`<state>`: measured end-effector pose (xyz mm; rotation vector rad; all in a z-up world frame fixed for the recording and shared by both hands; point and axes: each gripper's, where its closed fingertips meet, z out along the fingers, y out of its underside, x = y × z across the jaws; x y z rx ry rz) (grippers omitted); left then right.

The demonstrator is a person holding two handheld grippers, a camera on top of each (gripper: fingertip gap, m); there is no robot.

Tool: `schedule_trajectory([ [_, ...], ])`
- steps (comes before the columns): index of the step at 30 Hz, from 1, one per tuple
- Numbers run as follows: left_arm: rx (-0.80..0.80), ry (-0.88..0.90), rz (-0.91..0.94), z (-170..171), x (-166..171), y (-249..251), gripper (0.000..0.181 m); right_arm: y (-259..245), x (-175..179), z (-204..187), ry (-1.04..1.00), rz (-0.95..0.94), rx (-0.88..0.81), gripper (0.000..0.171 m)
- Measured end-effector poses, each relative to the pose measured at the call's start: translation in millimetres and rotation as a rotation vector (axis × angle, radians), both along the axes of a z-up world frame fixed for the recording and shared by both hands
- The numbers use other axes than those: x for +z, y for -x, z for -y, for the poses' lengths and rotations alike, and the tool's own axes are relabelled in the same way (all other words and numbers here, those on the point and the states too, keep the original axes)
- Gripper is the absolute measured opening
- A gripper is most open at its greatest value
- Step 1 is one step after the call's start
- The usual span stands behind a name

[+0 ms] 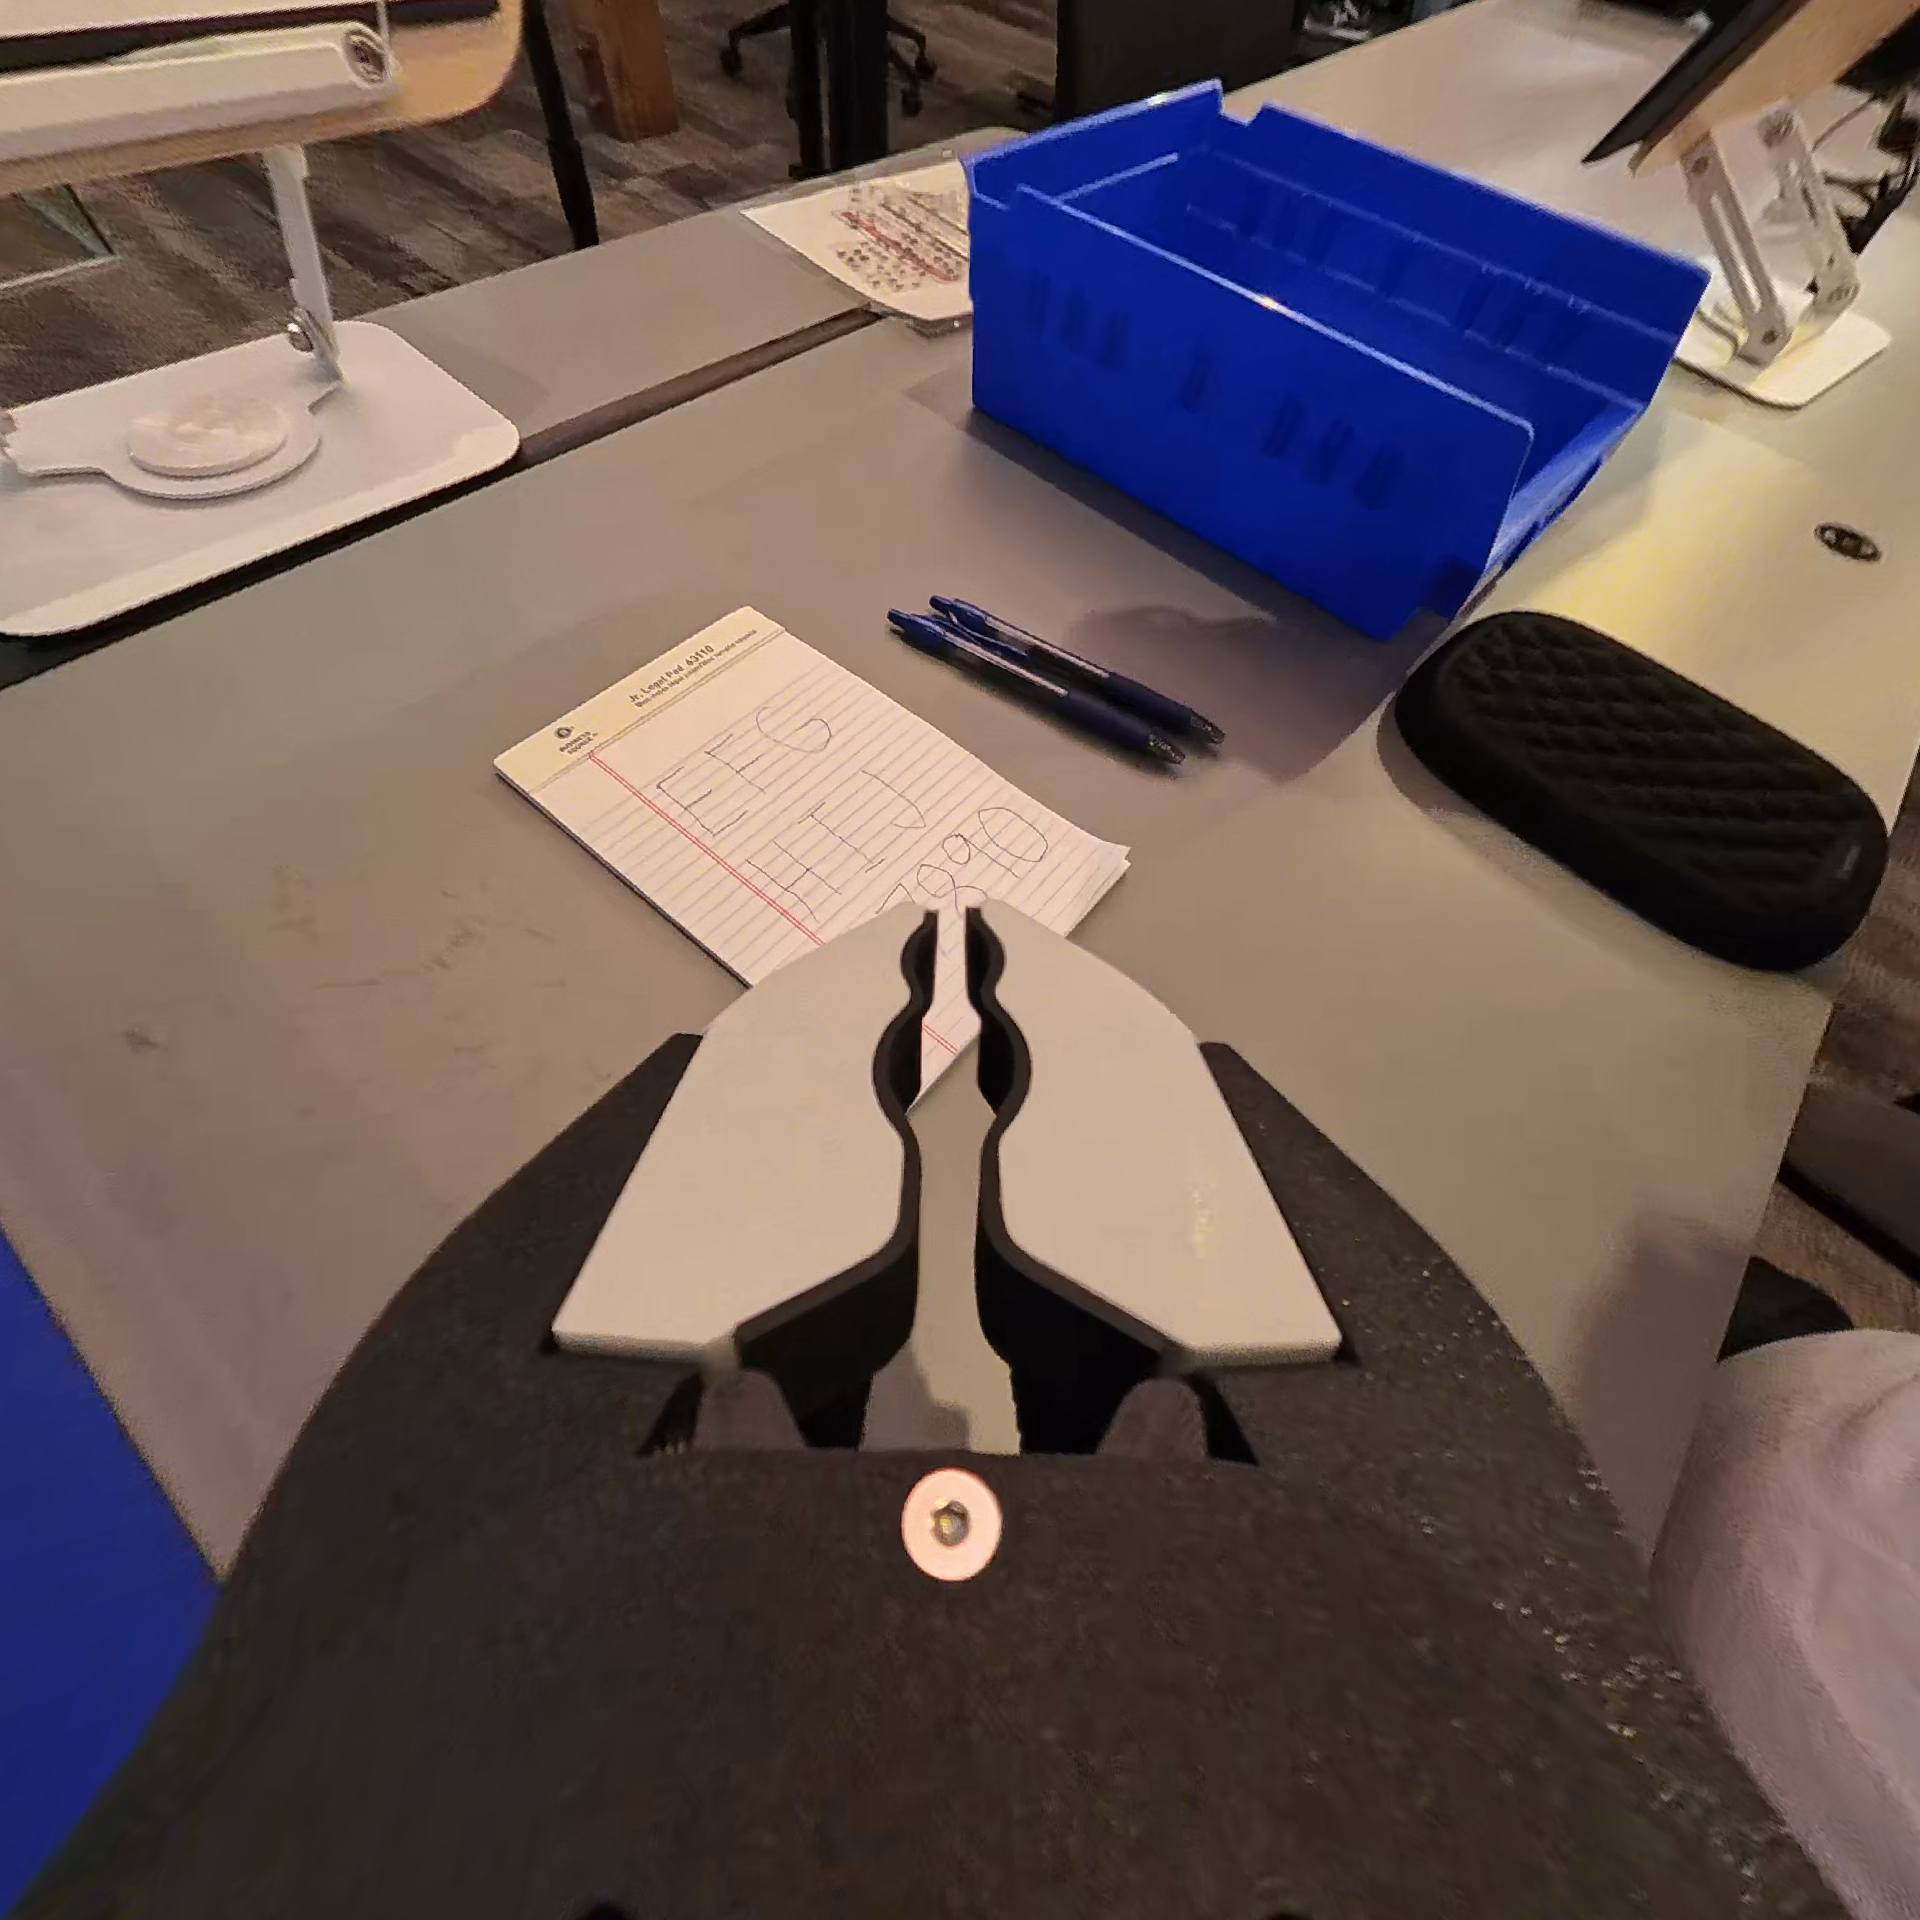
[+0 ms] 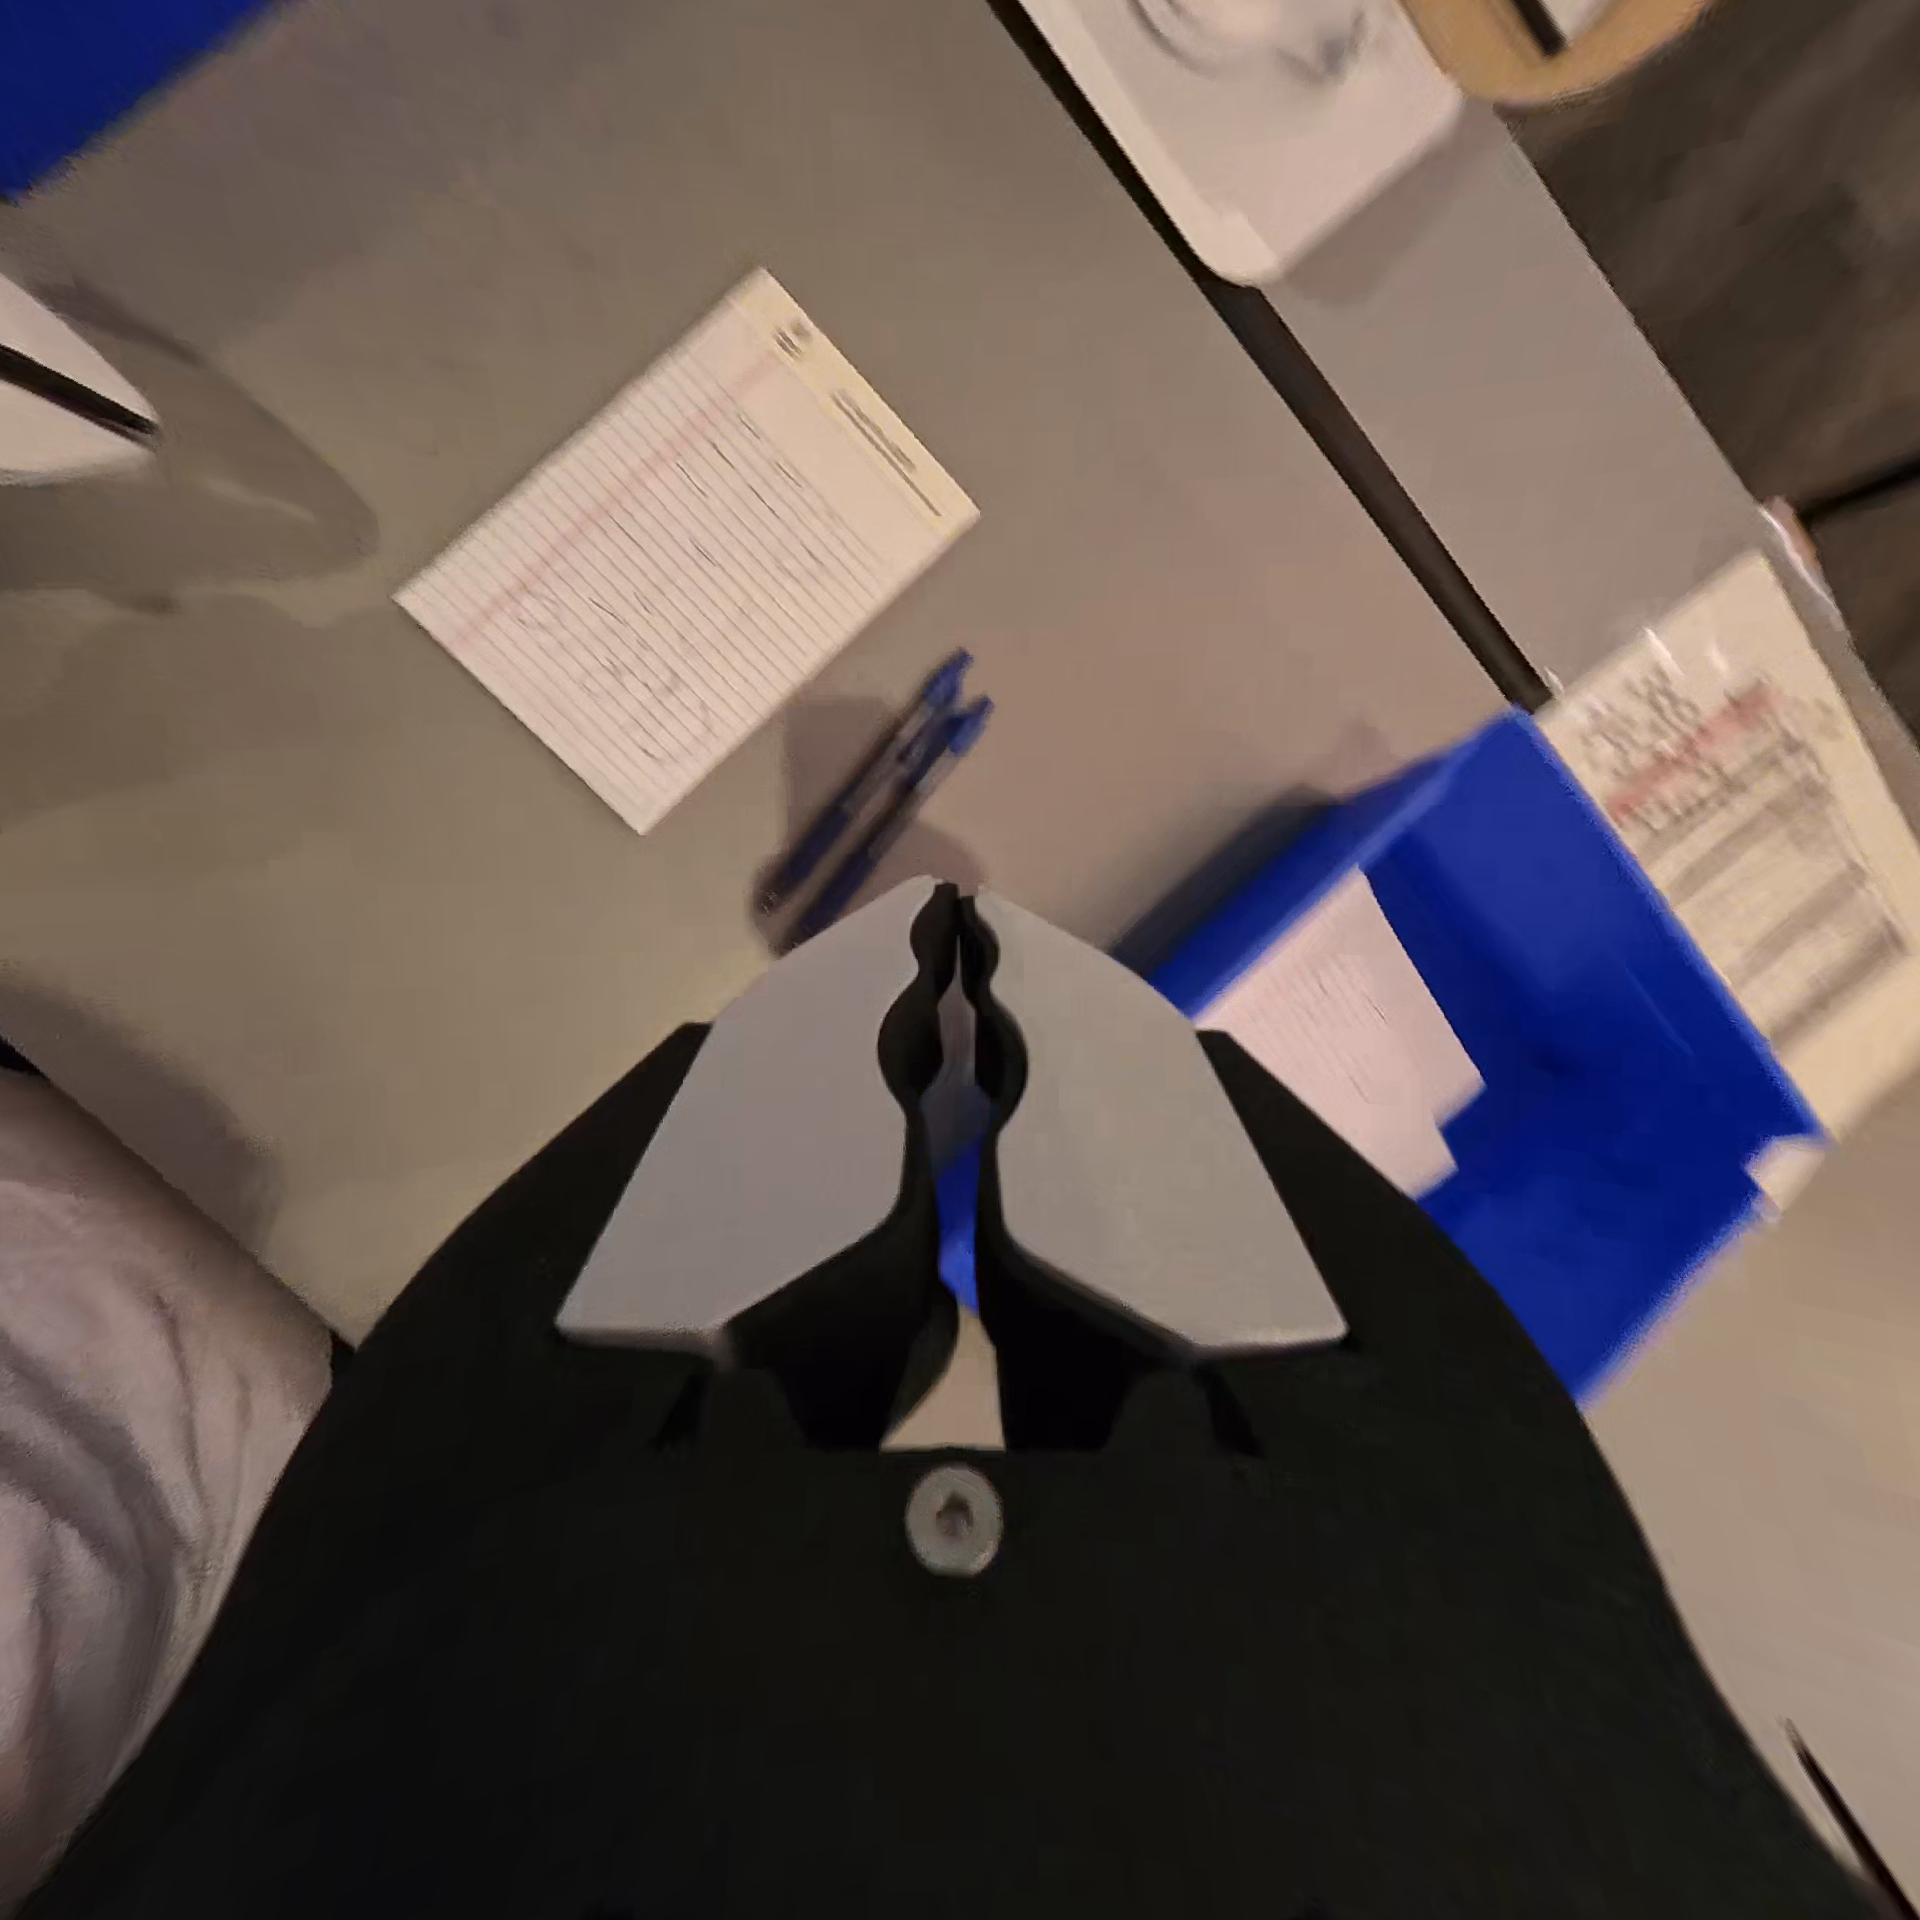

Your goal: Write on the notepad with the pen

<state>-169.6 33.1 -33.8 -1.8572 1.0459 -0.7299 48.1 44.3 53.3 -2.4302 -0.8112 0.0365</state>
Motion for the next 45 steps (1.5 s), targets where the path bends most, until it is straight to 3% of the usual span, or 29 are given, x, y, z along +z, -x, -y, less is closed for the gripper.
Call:
schedule_trajectory([
  [4,-0.051,-0.037,-0.032,1,-10,-12,0.015,40,-28,-16,-0.125,-0.31,0.284,0.0],
  [8,-0.09,-0.024,-0.048,-6,-30,-27,0.026,77,-56,-22,-0.259,-0.534,0.447,0.005],
  [14,-0.16,-0.061,-0.143,-10,-55,-36,0.033,109,-135,11,-0.252,-0.313,0.693,0.009],
  [18,-0.176,-0.085,-0.207,-11,-68,-32,0.033,114,-164,15,-0.168,-0.237,0.723,0.014],
  [28,-0.223,-0.092,-0.327,-19,-94,-31,0.037,111,-183,22,-0.165,-0.132,0.812,0.024],
  [45,-0.205,-0.094,-0.378,-25,-111,-23,0.034,113,-198,19,-0.189,-0.045,0.854,0.014],
])
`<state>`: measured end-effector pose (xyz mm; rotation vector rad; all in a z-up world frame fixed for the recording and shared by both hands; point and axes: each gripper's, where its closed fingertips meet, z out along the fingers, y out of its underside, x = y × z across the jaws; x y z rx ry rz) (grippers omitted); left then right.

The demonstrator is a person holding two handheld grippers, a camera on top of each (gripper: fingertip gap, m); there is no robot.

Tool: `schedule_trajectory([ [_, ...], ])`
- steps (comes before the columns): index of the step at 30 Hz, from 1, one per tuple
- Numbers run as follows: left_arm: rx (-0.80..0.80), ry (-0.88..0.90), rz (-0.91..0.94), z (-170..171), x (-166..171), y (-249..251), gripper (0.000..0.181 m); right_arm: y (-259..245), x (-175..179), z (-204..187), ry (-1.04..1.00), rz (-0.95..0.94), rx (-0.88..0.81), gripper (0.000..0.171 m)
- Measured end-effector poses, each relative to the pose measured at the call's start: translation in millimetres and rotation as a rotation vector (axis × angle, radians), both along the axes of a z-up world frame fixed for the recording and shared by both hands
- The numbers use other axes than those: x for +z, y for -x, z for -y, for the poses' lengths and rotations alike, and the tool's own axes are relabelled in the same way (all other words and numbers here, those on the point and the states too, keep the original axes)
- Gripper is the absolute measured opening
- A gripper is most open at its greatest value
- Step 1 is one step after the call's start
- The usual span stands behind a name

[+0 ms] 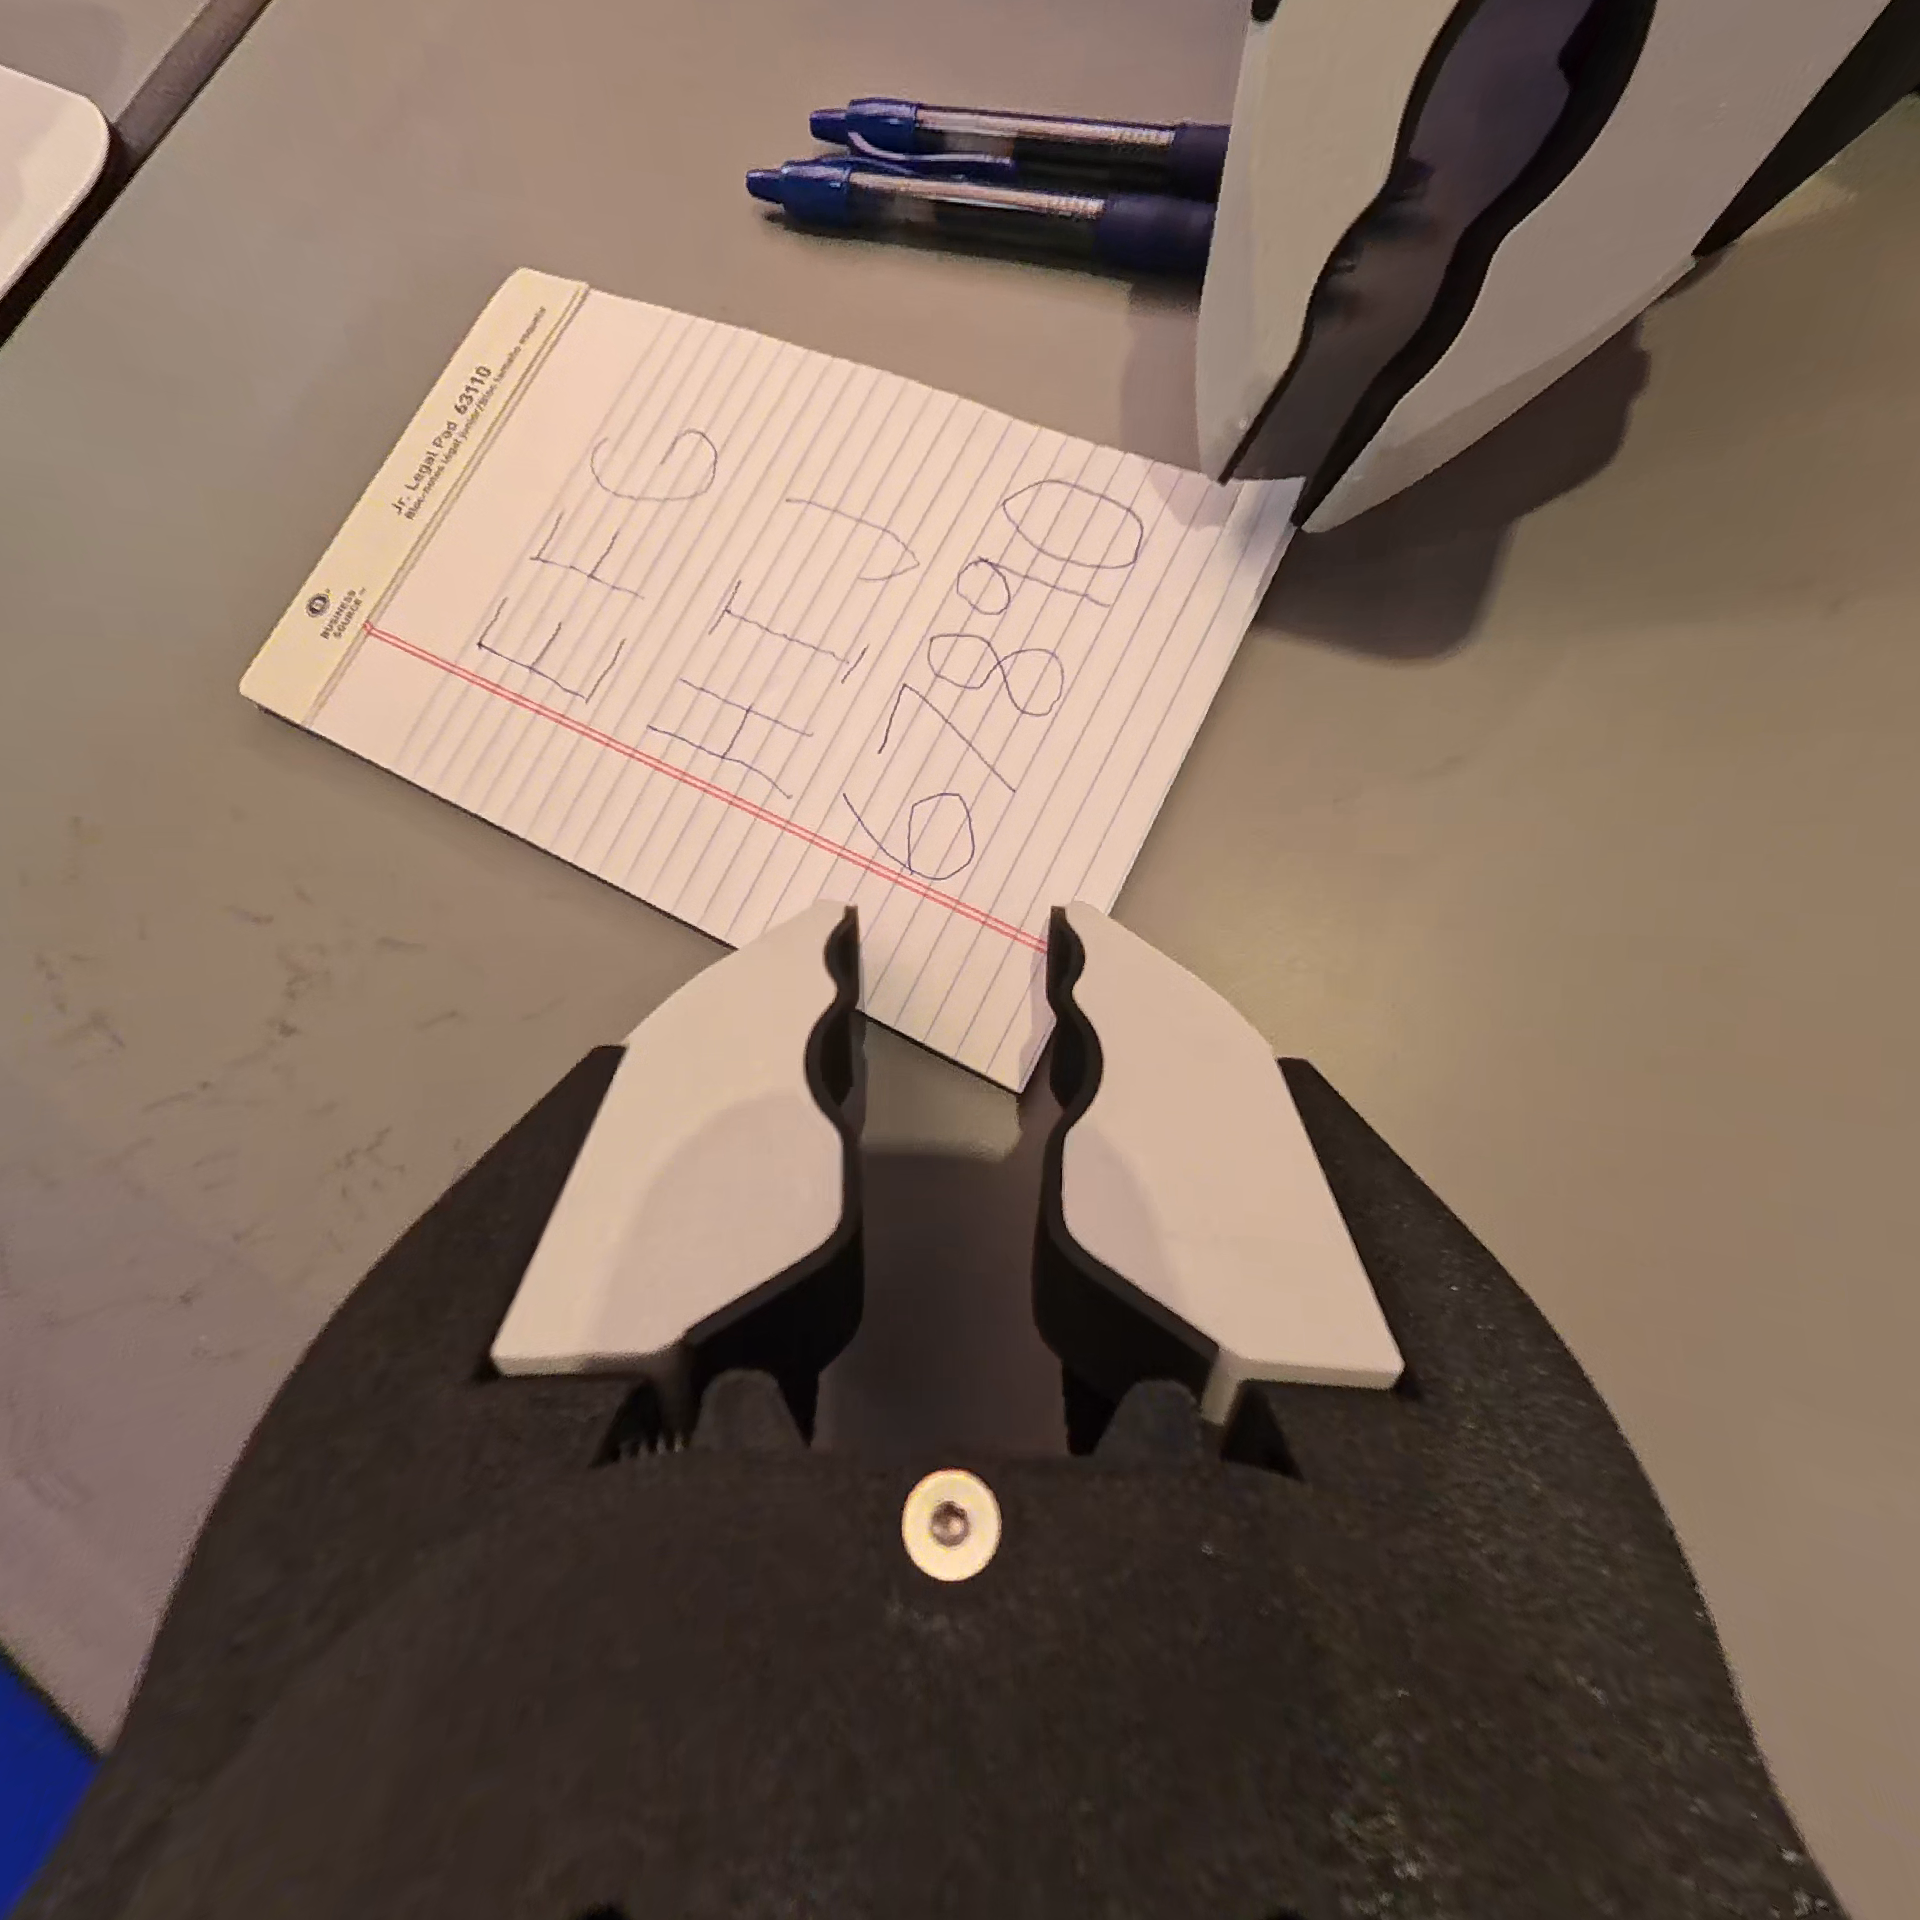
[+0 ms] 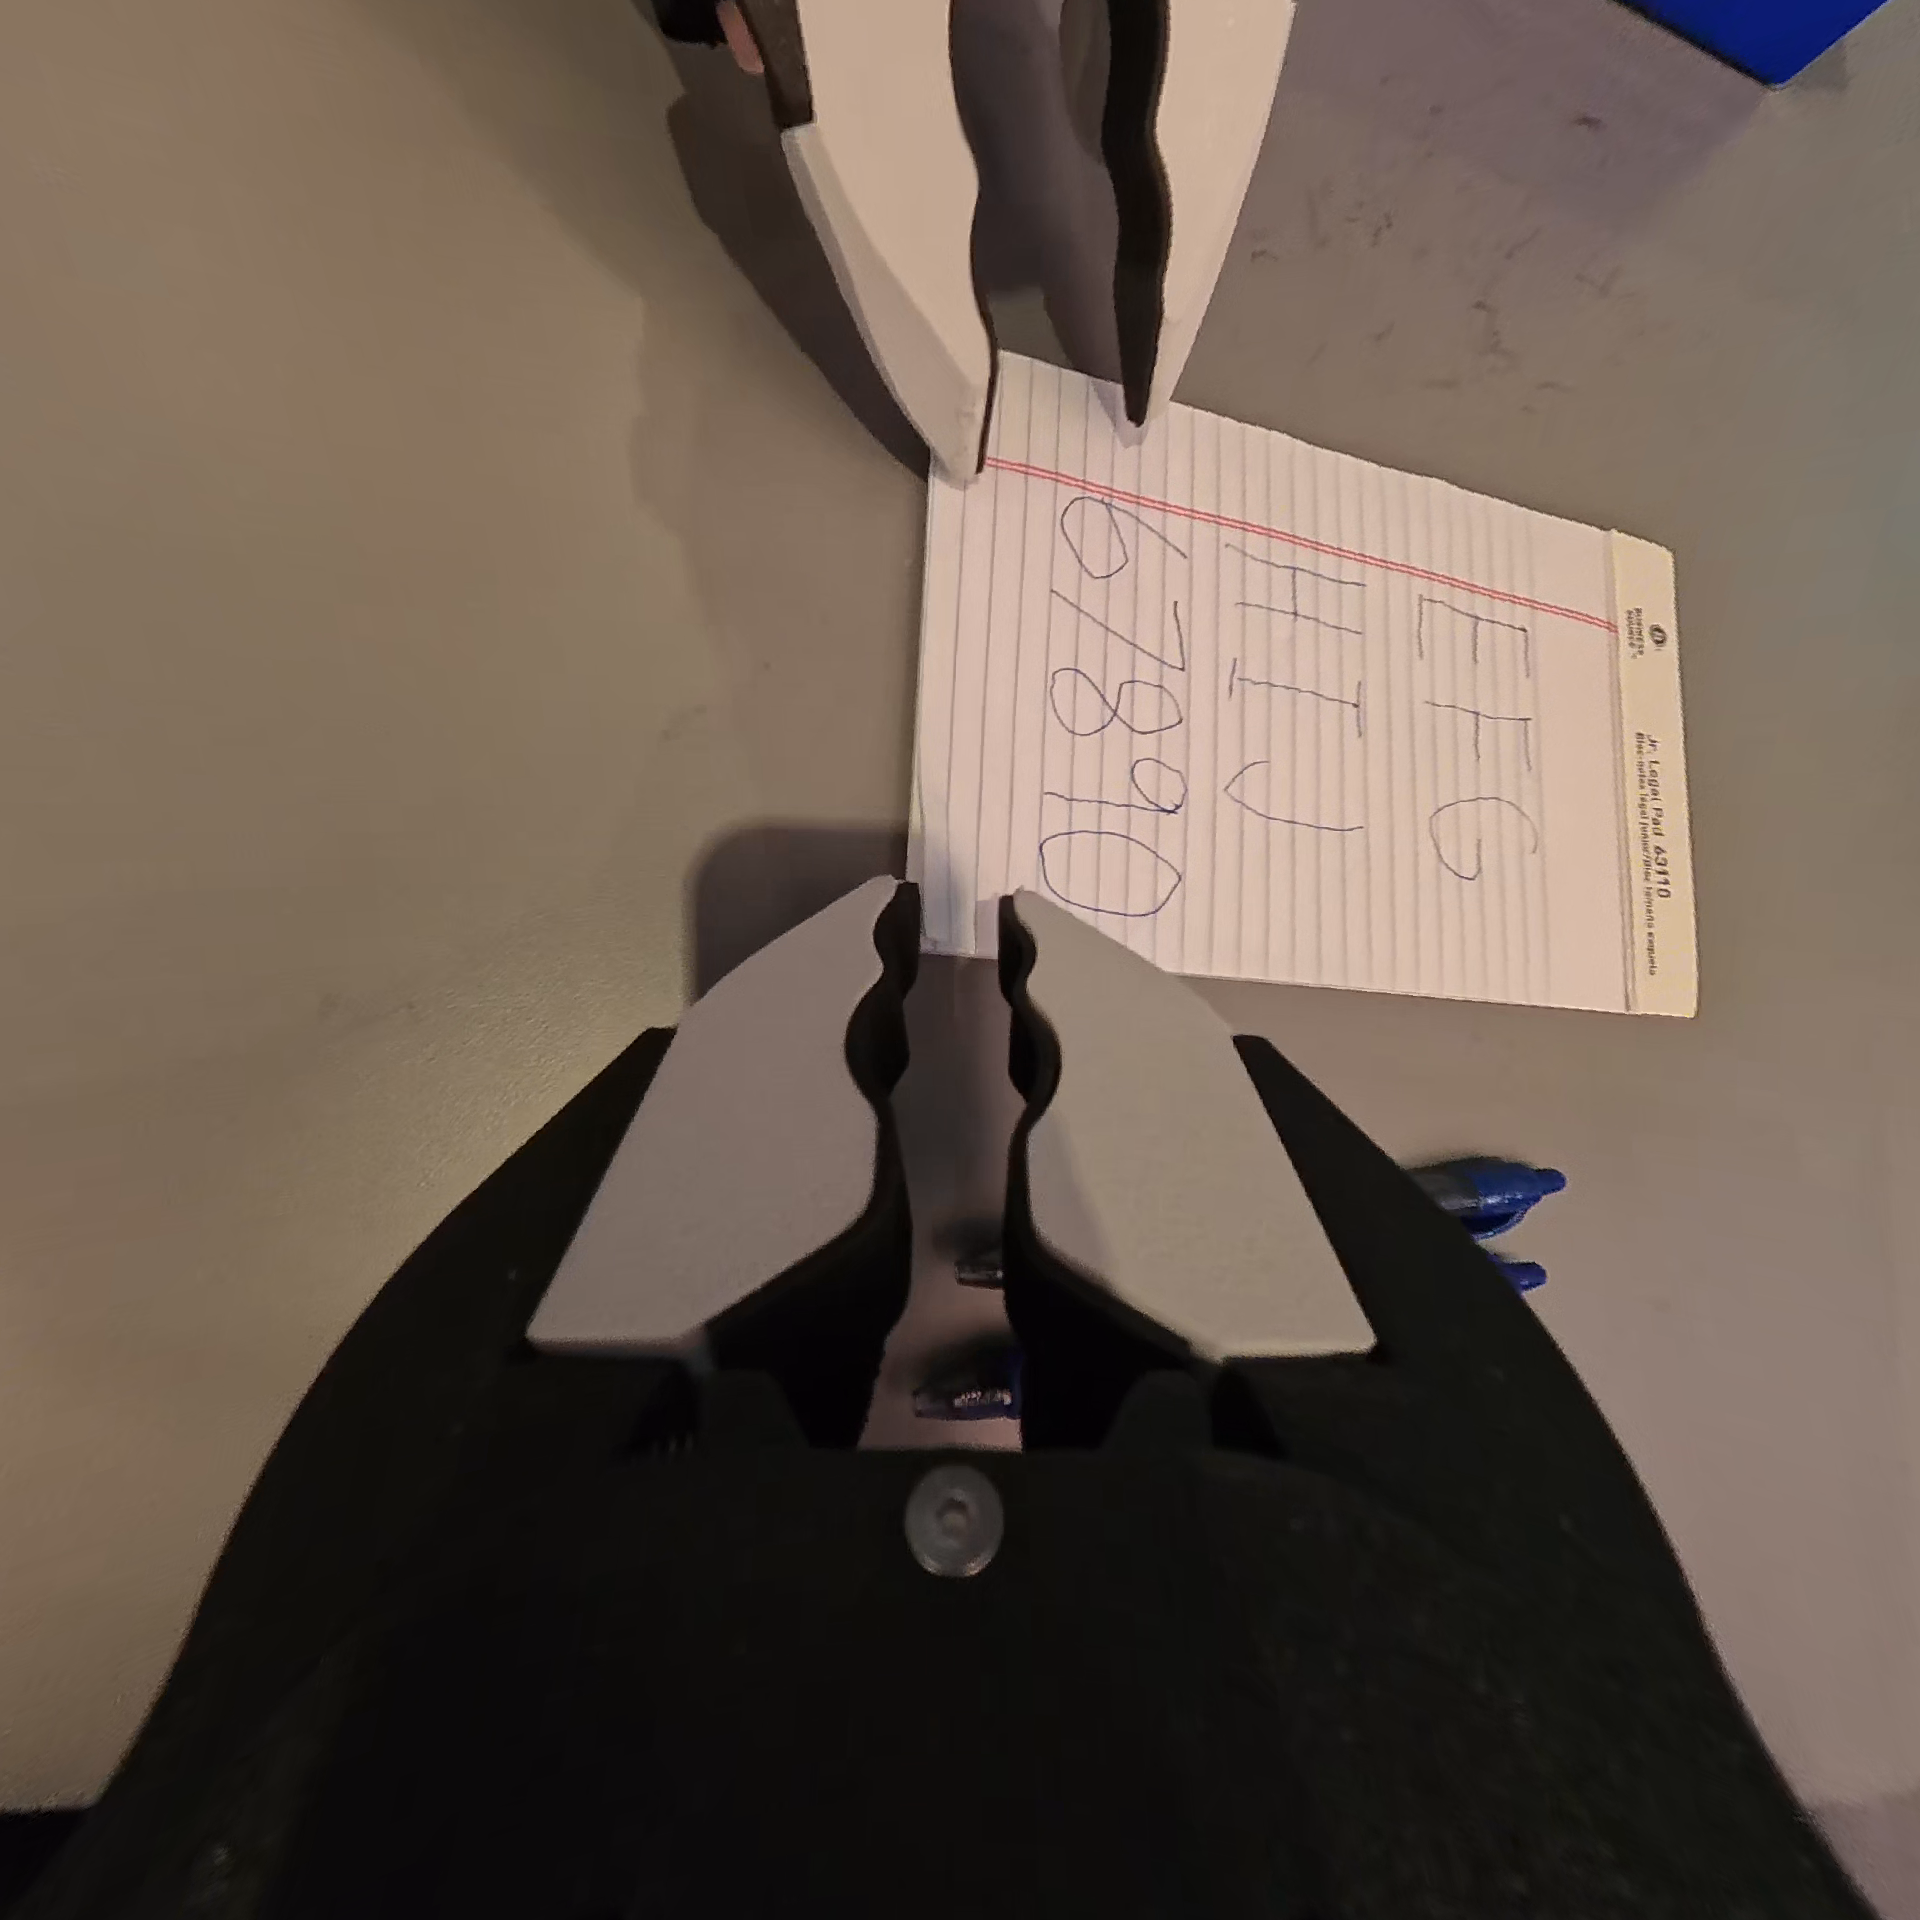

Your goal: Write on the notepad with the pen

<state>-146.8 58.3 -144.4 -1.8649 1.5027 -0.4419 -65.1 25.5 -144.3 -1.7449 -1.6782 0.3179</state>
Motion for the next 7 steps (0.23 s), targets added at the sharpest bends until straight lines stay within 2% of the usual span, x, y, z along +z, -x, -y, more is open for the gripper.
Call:
schedule_trajectory([
  [7,-0.001,0.029,0.017,-0.3,-1.1,-0.1,0.034,1.7,-4.7,0.4,0.02,0.006,0.008,0.01],
])
